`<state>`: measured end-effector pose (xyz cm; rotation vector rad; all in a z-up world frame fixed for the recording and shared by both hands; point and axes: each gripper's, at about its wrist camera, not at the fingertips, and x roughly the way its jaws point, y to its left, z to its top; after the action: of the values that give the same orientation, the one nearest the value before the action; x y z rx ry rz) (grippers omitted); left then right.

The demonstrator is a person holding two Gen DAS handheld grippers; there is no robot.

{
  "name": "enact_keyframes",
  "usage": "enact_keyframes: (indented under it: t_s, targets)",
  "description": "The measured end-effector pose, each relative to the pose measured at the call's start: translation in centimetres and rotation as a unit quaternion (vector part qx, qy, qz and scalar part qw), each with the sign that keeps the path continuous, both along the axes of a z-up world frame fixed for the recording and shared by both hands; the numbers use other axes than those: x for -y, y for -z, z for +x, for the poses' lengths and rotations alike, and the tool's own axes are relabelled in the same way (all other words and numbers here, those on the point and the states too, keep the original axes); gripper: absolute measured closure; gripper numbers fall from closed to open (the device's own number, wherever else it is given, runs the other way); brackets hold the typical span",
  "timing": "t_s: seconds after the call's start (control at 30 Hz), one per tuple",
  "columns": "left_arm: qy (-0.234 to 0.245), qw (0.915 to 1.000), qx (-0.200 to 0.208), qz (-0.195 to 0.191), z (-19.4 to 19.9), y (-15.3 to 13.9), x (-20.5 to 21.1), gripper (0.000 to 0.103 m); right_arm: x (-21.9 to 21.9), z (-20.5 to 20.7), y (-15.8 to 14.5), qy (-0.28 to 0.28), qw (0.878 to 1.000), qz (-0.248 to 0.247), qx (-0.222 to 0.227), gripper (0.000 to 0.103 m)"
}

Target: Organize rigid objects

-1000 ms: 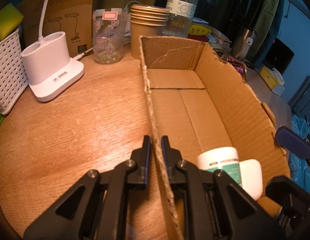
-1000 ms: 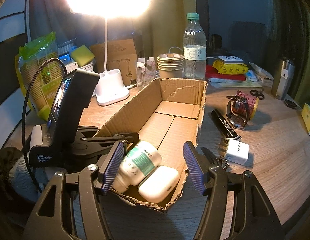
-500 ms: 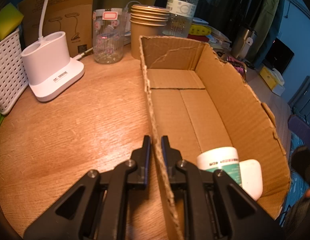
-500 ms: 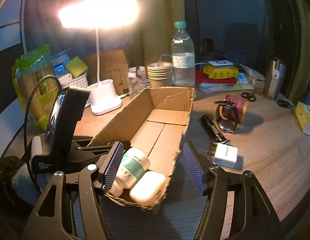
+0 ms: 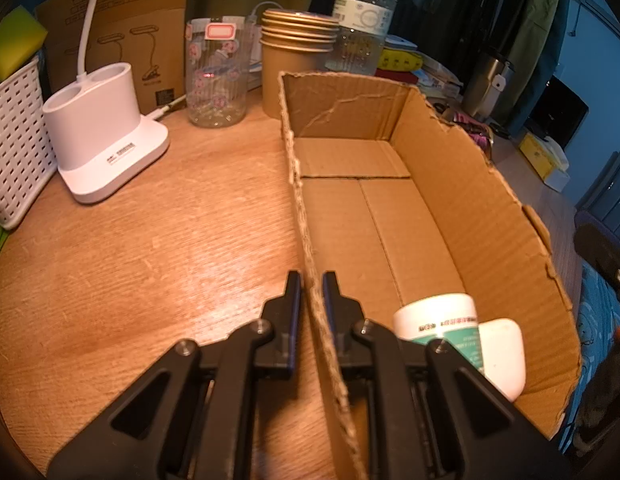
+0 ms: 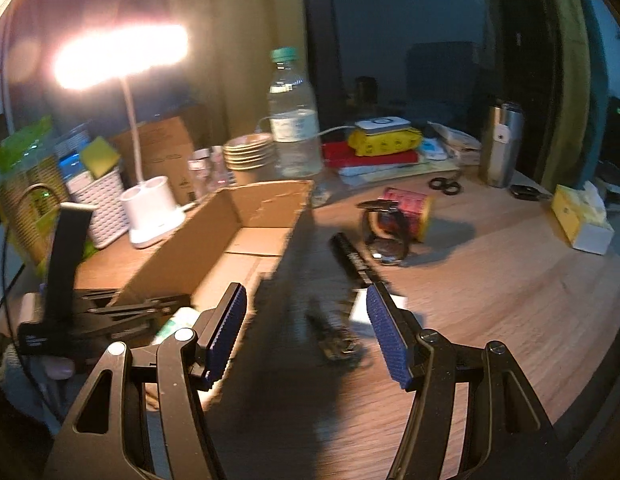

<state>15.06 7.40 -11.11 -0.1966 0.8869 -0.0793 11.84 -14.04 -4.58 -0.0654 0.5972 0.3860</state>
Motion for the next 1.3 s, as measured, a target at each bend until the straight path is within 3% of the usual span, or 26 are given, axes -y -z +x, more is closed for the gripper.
enact_keyframes:
  t_s: [0.5, 0.67, 1.3]
  targets:
    - [0.000, 1.0000, 0.000, 0.000, 0.0, 0.0, -0.1, 0.091, 1.4, 4.2, 3.3, 0.050, 0.998, -0.021, -0.036, 0.037]
    - [0.000, 1.0000, 0.000, 0.000, 0.0, 0.0, -0.1, 0.091, 1.2, 5.0, 3.8, 0.047, 0.998, -0.016, -0.050, 0.033]
    - [0.000, 1.0000, 0.000, 0.000, 0.0, 0.0, -0.1, 0.091, 0.3, 7.1, 5.4, 0.048, 0.993, -0.034, -0.101, 0.033]
